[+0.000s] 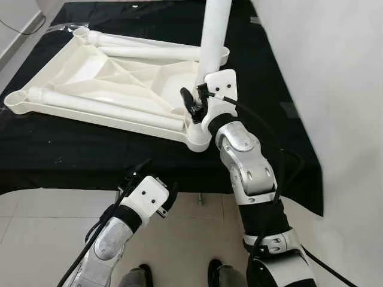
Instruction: Building children table
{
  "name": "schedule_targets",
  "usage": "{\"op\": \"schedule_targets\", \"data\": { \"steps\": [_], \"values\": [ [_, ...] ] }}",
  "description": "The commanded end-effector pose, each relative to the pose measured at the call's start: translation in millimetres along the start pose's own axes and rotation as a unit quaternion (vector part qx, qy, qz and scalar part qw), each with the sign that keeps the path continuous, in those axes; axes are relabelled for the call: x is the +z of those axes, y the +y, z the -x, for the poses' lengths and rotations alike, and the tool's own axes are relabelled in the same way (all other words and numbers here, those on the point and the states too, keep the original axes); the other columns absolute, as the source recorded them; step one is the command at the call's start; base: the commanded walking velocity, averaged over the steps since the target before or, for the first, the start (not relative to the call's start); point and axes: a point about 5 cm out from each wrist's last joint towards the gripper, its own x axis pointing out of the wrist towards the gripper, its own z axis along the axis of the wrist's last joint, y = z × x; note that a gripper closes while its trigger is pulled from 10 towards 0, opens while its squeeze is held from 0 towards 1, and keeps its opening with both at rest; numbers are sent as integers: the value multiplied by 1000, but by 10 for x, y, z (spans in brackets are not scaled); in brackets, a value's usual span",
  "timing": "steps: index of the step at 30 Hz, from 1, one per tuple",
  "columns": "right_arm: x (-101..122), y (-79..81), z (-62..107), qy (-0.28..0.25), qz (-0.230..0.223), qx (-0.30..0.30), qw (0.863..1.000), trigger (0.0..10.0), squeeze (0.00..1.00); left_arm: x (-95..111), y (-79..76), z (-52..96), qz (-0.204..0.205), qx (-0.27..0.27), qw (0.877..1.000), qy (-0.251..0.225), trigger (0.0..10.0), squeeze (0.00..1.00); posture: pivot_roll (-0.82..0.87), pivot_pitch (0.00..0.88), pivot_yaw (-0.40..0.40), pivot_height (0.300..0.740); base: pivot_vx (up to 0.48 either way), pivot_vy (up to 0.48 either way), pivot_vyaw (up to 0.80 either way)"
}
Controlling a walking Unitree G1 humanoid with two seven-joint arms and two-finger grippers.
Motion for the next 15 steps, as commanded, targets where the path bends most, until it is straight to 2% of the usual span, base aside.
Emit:
{"op": "schedule_targets", "data": {
  "steps": [1, 6, 10, 13, 15],
  "values": [
    [-235, 92, 158, 20, -54, 14, 998, 10000, 1000, -46, 27, 7, 3, 14, 1000, 4, 10000, 0, 10, 205, -45, 740, 0, 0, 0],
    [-281, 29, 274, 19, -50, 21, 998, 10000, 1000, -64, 70, -7, 6, 30, 1000, 6, 10000, 0, 8, 191, -45, 740, 0, 0, 0],
    [-498, -69, 679, 47, -25, 65, 996, 10000, 1000, -215, 279, -1, 51, 101, 993, 43, 10000, 0, 11, 143, -42, 740, 0, 0, 0],
    [-571, -134, 775, 63, -12, 57, 996, 10000, 1000, -240, 321, 26, 53, 114, 991, 51, 10000, 0, 12, 137, -41, 740, 0, 0, 0],
    [-690, -292, 945, 89, 9, 25, 996, 10000, 1000, -272, 373, 90, 59, 135, 987, 61, 10000, 0, 17, 131, -41, 740, 0, 0, 0]
  ]
}}
